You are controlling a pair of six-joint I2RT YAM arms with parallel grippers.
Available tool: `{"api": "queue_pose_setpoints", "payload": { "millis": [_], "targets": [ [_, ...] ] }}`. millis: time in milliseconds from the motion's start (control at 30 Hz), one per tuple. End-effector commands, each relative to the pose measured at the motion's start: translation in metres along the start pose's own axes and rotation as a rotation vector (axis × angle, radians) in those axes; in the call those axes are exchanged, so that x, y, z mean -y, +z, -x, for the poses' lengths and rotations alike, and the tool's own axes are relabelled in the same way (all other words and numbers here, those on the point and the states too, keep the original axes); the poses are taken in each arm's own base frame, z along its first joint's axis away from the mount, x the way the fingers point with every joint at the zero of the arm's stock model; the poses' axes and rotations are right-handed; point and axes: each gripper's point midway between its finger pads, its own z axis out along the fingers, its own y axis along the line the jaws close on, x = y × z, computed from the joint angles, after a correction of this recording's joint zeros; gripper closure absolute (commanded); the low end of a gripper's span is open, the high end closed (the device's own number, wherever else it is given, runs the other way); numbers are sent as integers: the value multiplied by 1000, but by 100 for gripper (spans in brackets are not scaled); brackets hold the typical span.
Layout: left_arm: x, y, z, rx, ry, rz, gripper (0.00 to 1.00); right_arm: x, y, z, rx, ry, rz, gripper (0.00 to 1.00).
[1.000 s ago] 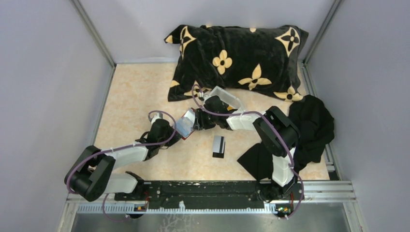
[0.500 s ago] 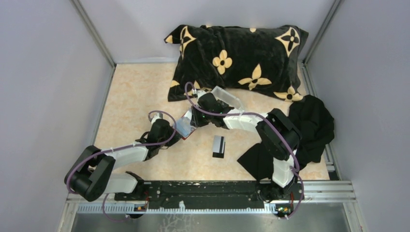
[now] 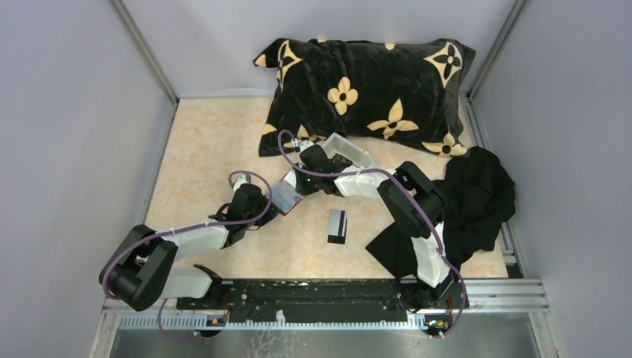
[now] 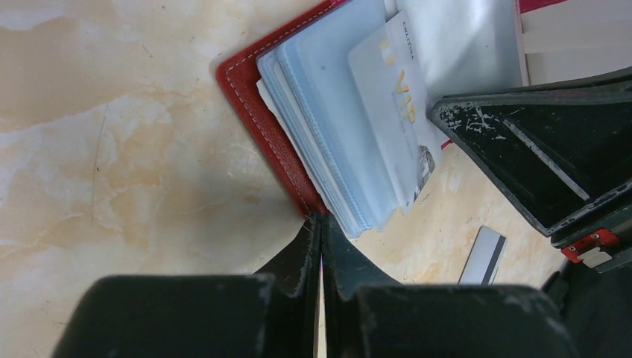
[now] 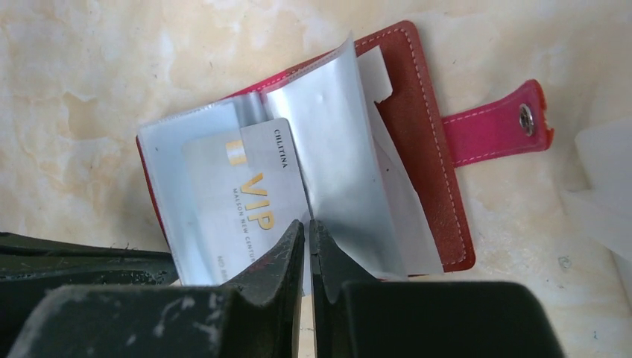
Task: Put the credit cards into the card holder
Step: Insert the credit card into the card holder.
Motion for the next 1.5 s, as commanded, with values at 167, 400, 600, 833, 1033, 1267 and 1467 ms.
{"api": "queue_pose_setpoints", "payload": {
  "millis": [167,400,600,833,1033,1267,1467],
  "targets": [
    [-14,-2,-3,-3,30,49,94,-3,3,26,77,-22,1,93],
    [-14,-2,-4,-4,32,50,94,0,-1,28,97,-10,-9,94],
    [-16,-2,-5,-7,31,52,94,1,-8,36,117,-5,-6,94],
    [-17,-2,-6,-9,31,55,94,2,-12,37,127,-4,-11,94],
    [-16,-1,-6,-10,31,54,94,9,-13,36,129,4,-27,94],
    [-17,1,-7,-16,33,58,94,10,-8,28,106,9,-14,94],
    [-16,3,-9,-24,36,54,94,1,-8,25,97,23,27,95]
  ]
}}
